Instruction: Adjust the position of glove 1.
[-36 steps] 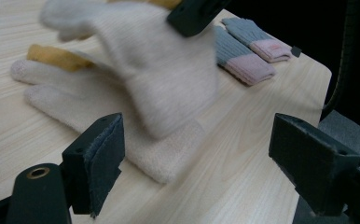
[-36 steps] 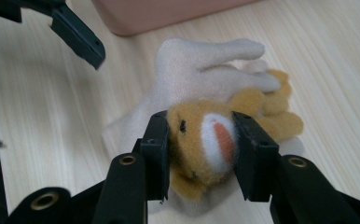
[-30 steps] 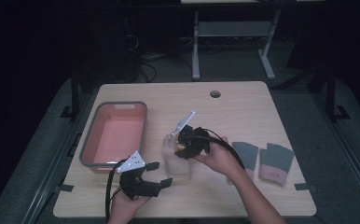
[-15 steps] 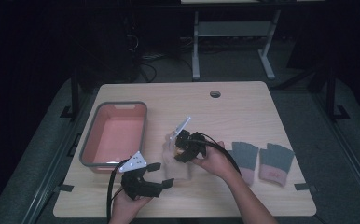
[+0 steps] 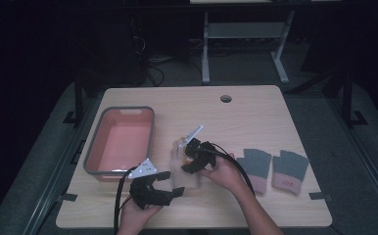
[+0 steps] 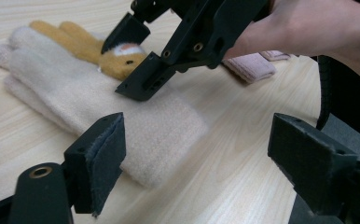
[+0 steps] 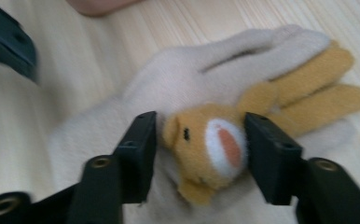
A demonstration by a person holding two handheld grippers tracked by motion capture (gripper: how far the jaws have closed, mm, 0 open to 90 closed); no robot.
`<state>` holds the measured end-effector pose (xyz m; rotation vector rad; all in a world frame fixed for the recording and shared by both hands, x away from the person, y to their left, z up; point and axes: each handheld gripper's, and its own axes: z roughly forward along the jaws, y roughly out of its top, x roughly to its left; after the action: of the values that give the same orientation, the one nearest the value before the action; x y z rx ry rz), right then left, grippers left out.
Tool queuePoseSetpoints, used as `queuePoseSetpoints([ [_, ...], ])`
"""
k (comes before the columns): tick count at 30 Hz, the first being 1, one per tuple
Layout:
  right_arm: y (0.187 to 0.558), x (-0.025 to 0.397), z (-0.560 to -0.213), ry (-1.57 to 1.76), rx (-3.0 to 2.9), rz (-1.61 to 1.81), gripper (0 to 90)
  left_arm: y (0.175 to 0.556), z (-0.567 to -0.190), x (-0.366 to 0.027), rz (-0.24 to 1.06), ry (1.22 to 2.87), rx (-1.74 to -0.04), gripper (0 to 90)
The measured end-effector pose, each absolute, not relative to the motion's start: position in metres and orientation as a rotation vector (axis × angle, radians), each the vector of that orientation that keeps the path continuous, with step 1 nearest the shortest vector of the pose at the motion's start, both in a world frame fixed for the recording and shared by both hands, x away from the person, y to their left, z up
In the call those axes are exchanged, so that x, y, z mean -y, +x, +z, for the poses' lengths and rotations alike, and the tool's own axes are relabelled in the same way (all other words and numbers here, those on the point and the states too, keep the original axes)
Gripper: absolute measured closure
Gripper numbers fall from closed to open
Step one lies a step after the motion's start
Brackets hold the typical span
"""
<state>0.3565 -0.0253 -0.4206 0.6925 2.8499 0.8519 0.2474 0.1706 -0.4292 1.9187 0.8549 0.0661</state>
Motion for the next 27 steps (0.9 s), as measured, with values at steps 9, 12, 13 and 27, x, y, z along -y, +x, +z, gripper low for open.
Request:
queuePoseSetpoints([
  [9, 0.351, 0.031, -0.406, 0.749, -2.808, 0.994, 33.4, 0.250, -0.433, -0.165, 0.068, 1.932, -0.902, 19.5],
  [12, 0.350, 0.032, -0.405, 0.782, -2.806, 1.016, 32.2, 0.252, -0.434, -0.165, 0.057, 1.935, -0.917, 19.5],
  [13, 0.350, 0.032, -0.405, 0.782, -2.806, 1.016, 32.2, 0.253, -0.434, -0.165, 0.059, 1.937, -0.924, 19.5],
  [27, 0.348, 0.046, -0.404, 0.909, -2.781, 1.060, 27.7, 0.271, -0.432, -0.162, 0.039, 1.925, -1.027, 19.0],
])
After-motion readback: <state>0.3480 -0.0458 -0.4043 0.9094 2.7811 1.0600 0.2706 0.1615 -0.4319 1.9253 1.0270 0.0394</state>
